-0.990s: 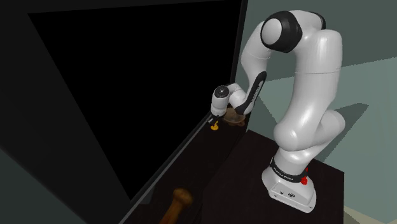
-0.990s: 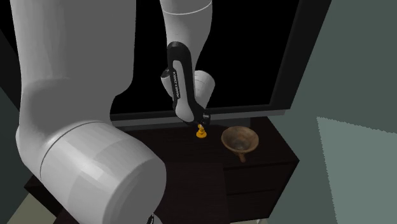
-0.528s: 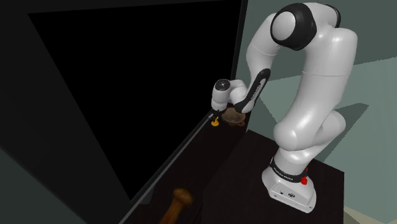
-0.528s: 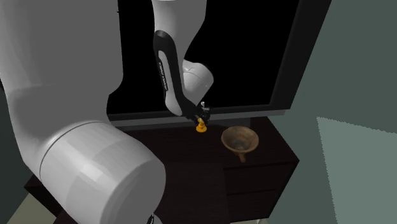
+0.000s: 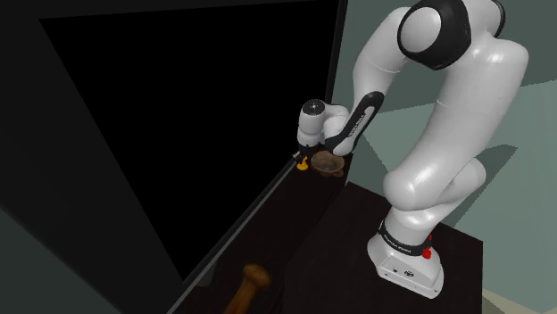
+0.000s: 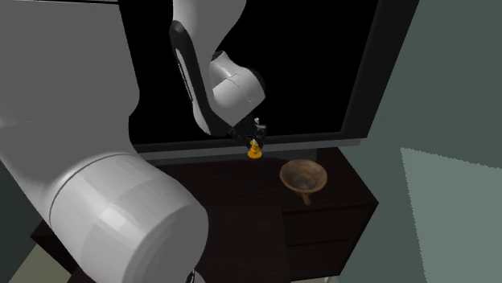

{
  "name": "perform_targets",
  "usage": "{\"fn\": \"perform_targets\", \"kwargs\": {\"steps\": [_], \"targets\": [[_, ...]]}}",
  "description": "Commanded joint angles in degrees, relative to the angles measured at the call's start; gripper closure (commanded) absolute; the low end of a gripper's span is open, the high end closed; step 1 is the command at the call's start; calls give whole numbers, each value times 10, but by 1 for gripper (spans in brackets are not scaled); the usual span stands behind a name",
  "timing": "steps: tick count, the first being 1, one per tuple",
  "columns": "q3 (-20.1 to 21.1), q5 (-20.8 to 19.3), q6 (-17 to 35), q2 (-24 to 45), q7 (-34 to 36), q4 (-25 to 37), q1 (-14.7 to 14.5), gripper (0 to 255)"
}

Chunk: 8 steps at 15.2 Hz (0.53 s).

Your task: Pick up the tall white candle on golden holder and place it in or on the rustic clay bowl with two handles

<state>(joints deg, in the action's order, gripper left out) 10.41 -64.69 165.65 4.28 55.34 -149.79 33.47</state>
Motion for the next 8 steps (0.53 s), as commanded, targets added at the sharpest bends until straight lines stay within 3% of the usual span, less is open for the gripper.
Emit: {"fn": "perform_targets", "kwargs": {"steps": [1,5,8], "targets": [[7,48,-4,-20,-42,-9,2,255],[14,131,-16,-57,-116,-23,-2,255],[-17,109,12,-44,-150,-20,28,255]]}}
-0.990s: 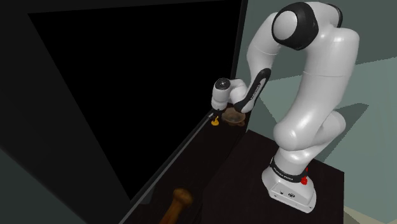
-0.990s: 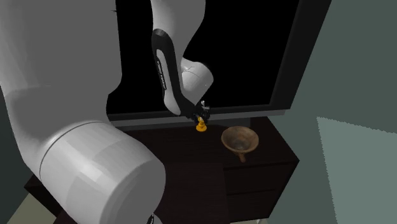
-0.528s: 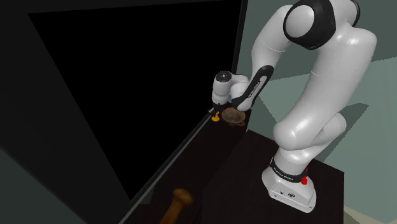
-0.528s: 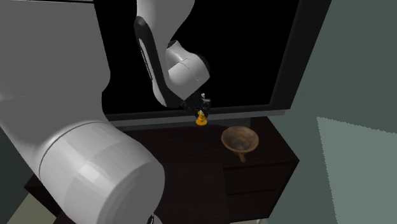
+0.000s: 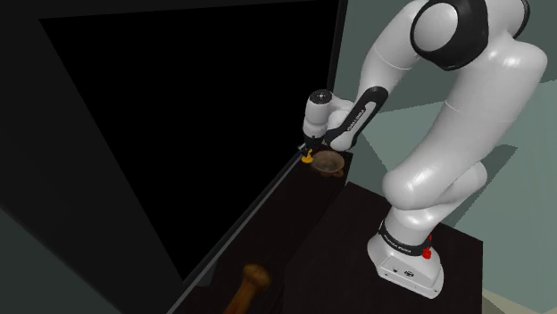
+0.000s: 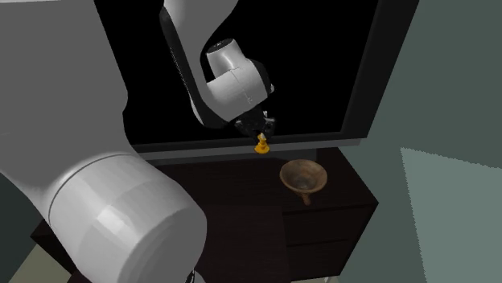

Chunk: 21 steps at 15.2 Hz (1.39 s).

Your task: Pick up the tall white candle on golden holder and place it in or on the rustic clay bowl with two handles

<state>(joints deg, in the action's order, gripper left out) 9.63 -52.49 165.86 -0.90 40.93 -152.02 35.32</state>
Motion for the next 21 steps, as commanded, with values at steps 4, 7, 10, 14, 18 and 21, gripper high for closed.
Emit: {"fn": "perform_targets", "kwargs": {"steps": [4,7,10,14,18,21], "targets": [[-47,-28,43,32,-61,16,49,255],[-69,-23,67,55,-113,32,80,255],[-83,2,87,80,-181,51,113,255],[-105,-23,108,116,-182,74,122,255],[-162,-122,130,155,-86,99,77,255],[-210,-197,150,187,-7,121,36,255]]}}
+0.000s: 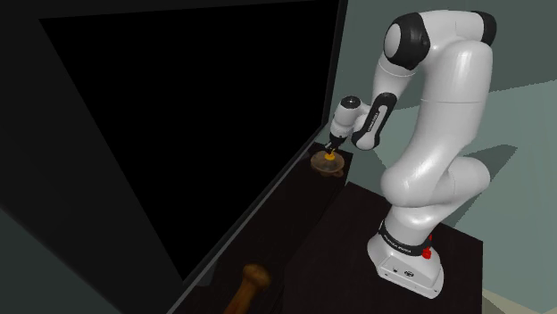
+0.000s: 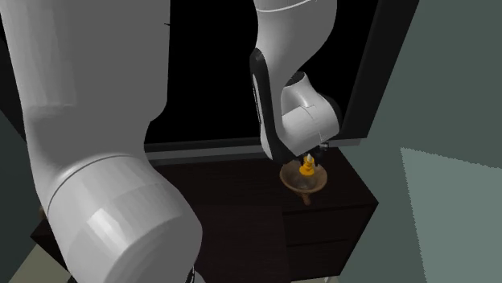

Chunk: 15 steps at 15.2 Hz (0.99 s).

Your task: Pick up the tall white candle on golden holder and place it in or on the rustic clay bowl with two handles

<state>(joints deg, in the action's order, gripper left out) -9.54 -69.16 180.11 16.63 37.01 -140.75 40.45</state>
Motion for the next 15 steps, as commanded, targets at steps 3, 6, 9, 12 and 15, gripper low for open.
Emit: {"fn": "perform_targets", "kwargs": {"steps": [3,6,9,12,15], "targets": [[-26,-42,11,16,45,12,-22,255],[-25,-42,11,16,45,12,-22,255],[-25,-42,10,16,44,12,-22,0],[-25,-42,10,16,44,12,-22,0],[0,1,-2,-13,-2,-12,-1,0]]}}
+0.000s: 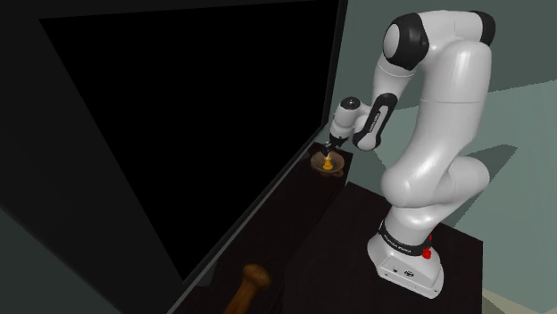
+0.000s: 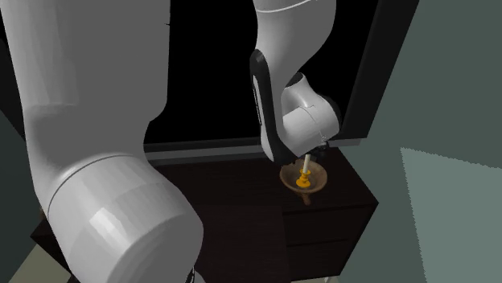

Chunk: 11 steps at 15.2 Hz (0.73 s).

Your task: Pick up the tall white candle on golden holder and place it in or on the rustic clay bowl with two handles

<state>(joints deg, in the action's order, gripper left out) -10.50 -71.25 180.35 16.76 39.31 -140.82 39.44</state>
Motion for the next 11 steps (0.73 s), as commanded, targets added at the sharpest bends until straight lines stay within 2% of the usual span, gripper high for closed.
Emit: {"fn": "perform_targets", "kwargs": {"steps": [1,3,11], "targets": [[38,66,-17,-43,-70,-34,32,0],[84,155,-37,-95,-154,-72,66,0],[83,156,-36,-95,-155,-72,65,0]]}}
